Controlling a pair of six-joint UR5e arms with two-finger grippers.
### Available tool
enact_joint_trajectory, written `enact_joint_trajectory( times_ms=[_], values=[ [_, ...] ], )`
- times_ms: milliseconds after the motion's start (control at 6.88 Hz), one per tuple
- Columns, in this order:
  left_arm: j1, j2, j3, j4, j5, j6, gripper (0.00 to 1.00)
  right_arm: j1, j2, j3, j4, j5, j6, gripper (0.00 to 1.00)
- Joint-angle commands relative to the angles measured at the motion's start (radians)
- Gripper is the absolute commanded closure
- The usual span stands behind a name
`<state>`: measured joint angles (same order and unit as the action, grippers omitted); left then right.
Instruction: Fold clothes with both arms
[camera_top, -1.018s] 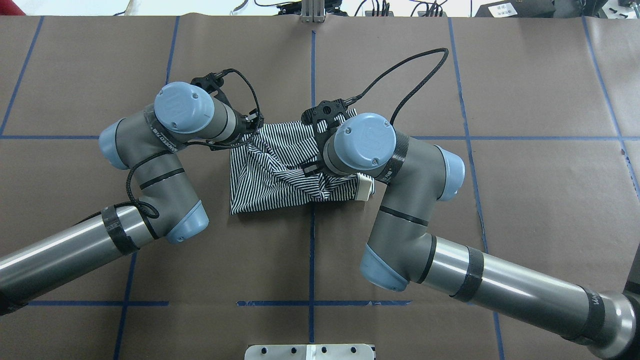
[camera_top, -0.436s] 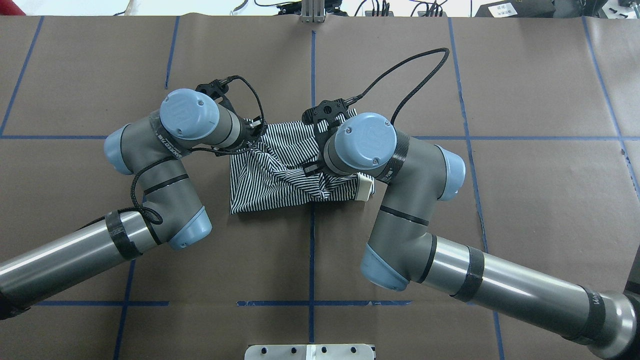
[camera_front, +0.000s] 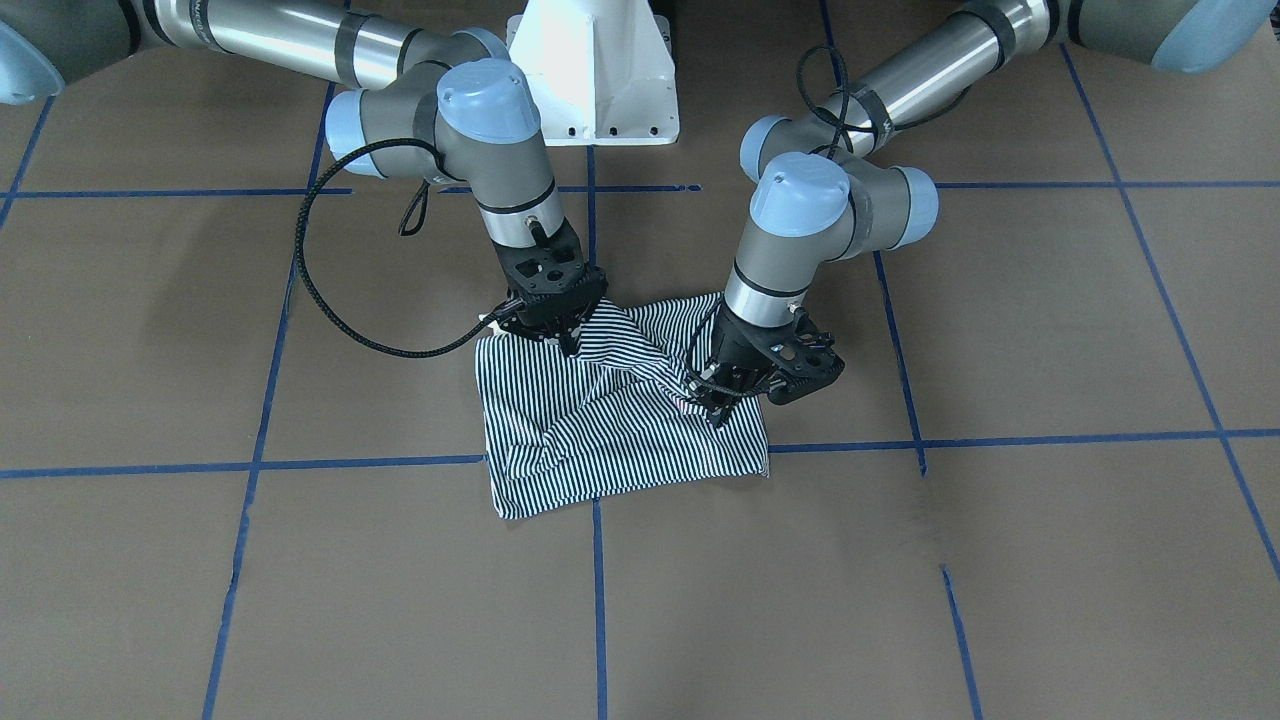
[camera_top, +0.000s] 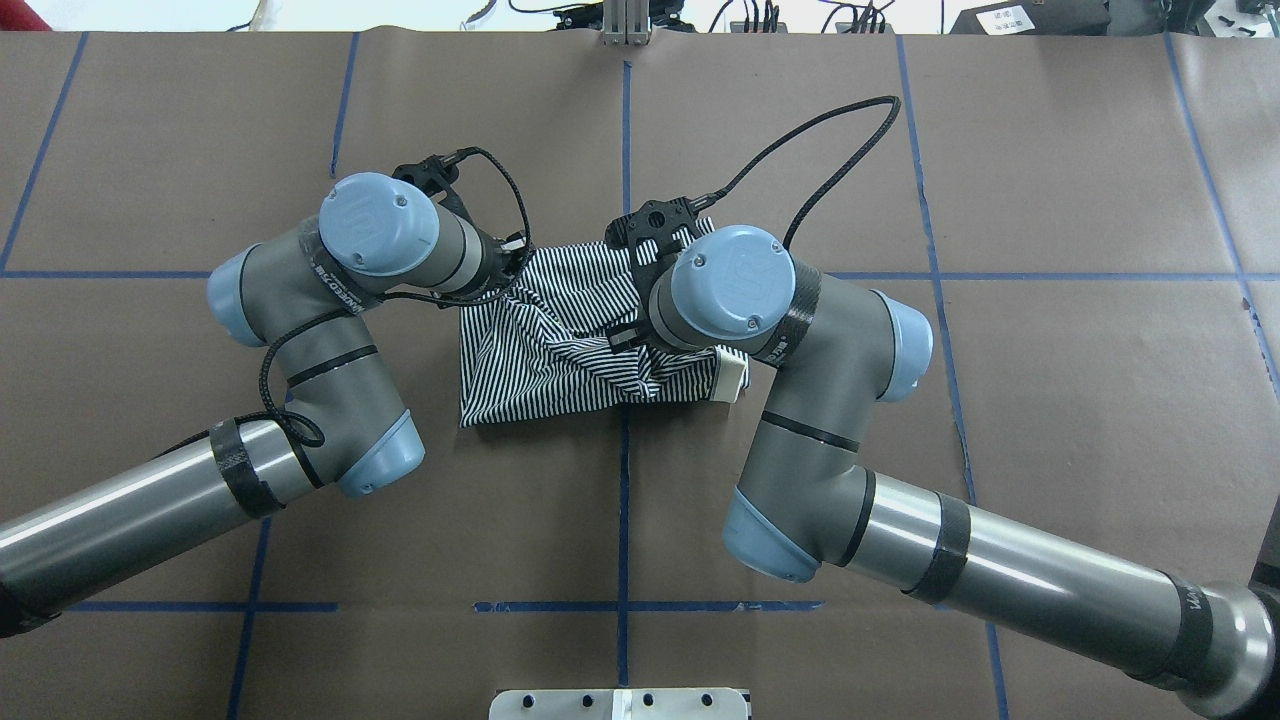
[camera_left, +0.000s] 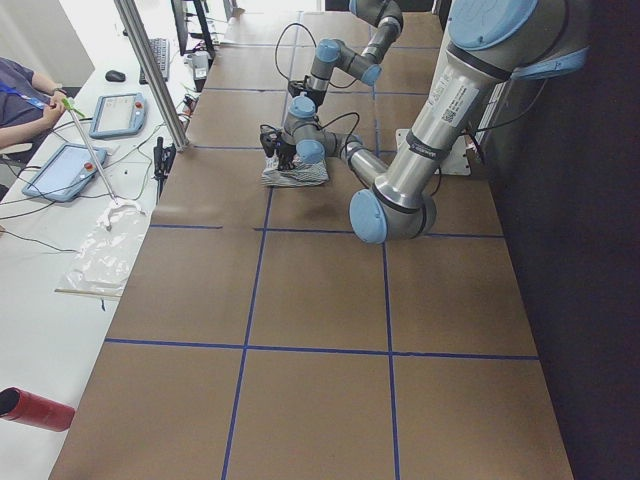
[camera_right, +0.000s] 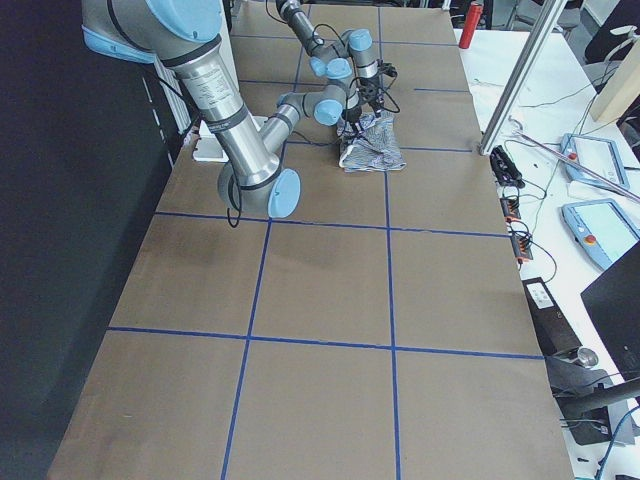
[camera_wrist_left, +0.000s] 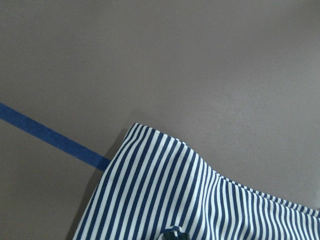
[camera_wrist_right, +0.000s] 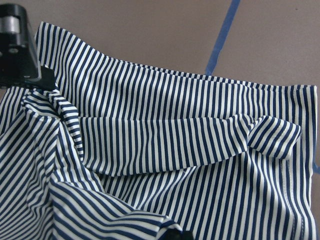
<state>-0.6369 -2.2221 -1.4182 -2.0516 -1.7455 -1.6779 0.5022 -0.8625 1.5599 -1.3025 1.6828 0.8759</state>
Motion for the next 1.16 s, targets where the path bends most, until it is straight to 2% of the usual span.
enact_joint_trajectory(
  times_ms=[0, 291, 436, 582, 727, 873, 1018],
  values=[
    [-0.041, 0.001, -0.002, 0.023, 0.0, 0.003, 1.0, 0.012, -0.004, -0.001, -0.001, 0.0, -0.003, 1.0],
    [-0.069, 0.001, 0.002, 0.025, 0.001, 0.004, 1.0, 0.033, 0.0, -0.006, -0.001, 0.0, -0.003, 1.0],
    [-0.069, -0.001, 0.002, 0.024, 0.001, 0.004, 1.0, 0.045, 0.011, -0.044, 0.04, -0.002, -0.002, 1.0],
    [-0.069, -0.001, 0.004, 0.024, 0.003, 0.003, 1.0, 0.048, 0.028, -0.137, 0.151, -0.005, 0.002, 1.0],
    [-0.069, -0.004, 0.005, 0.024, 0.006, -0.002, 0.99, 0.048, 0.049, -0.2, 0.192, -0.006, 0.002, 1.0],
    [-0.066, -0.004, 0.011, 0.022, 0.009, 0.003, 0.01, 0.048, 0.049, -0.202, 0.192, -0.006, 0.002, 0.08],
    [-0.066, -0.007, 0.013, 0.022, 0.008, 0.004, 0.0, 0.048, 0.049, -0.202, 0.19, -0.008, 0.0, 0.0]
  ],
)
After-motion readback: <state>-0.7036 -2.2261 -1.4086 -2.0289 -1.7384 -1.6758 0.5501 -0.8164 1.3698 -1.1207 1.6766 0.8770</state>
